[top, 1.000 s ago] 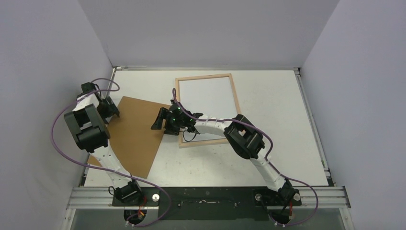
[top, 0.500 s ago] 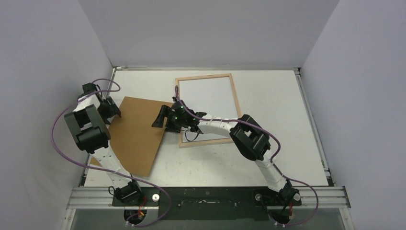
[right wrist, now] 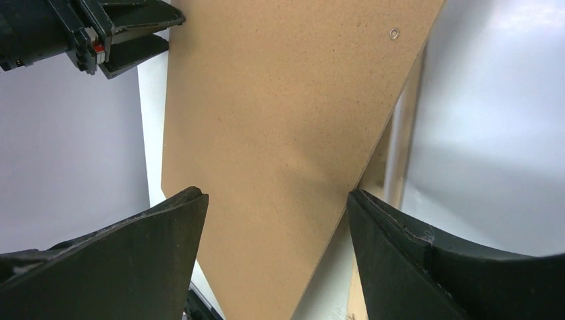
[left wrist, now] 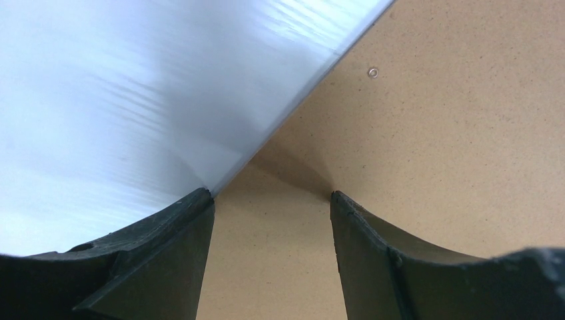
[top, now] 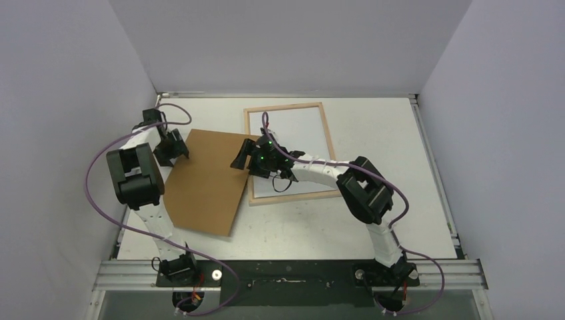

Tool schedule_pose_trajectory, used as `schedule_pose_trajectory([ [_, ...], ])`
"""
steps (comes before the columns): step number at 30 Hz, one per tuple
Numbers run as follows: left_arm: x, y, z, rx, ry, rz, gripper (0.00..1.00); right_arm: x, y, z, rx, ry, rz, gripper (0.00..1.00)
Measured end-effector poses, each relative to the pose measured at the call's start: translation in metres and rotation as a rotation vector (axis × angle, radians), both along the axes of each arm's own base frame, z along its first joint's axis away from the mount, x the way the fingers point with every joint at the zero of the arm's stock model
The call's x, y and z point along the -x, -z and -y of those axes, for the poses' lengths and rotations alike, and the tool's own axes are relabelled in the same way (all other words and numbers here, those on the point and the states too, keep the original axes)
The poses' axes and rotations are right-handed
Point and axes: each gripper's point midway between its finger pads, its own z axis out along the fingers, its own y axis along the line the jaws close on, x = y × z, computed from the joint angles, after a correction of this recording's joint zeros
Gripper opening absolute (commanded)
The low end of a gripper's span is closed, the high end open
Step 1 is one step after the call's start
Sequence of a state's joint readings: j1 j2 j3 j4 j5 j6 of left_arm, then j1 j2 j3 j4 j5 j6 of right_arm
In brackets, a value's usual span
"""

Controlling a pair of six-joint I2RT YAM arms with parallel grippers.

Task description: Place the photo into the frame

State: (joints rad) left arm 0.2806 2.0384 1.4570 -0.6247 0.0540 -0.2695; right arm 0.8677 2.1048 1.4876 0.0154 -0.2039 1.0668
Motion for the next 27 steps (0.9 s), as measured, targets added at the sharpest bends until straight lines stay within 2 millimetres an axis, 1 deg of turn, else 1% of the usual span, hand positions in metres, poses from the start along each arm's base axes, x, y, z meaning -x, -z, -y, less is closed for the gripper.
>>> schedule_pose_trajectory([
  [5,-0.005,0.0,0.026,0.029,0.037,0.002,0.6,-0.001,-0.007,0.025,0.007,0.041,0.003,0.77],
  [9,-0.007,-0.001,0.045,0.059,0.063,0.004,0.6,-0.003,-0.006,0.043,0.01,0.079,-0.012,0.75],
  [11,-0.006,-0.001,0.056,0.063,0.085,-0.002,0.6,-0.005,0.001,0.055,0.025,0.106,-0.024,0.75],
  [14,-0.003,0.0,0.074,0.069,0.122,-0.007,0.6,-0.01,0.018,0.074,0.06,0.148,-0.05,0.75],
  [16,0.001,0.0,0.083,0.084,0.133,-0.009,0.59,-0.016,0.022,0.085,0.06,0.179,-0.067,0.75],
  [20,0.01,0.0,0.1,0.134,0.151,-0.028,0.59,-0.028,0.019,0.102,0.062,0.228,-0.062,0.75],
  [22,0.012,0.0,0.105,0.154,0.153,-0.036,0.59,-0.031,0.015,0.109,0.059,0.244,-0.057,0.75],
  [27,0.016,-0.001,0.111,0.191,0.152,-0.051,0.59,-0.031,0.003,0.115,0.053,0.261,-0.041,0.74],
])
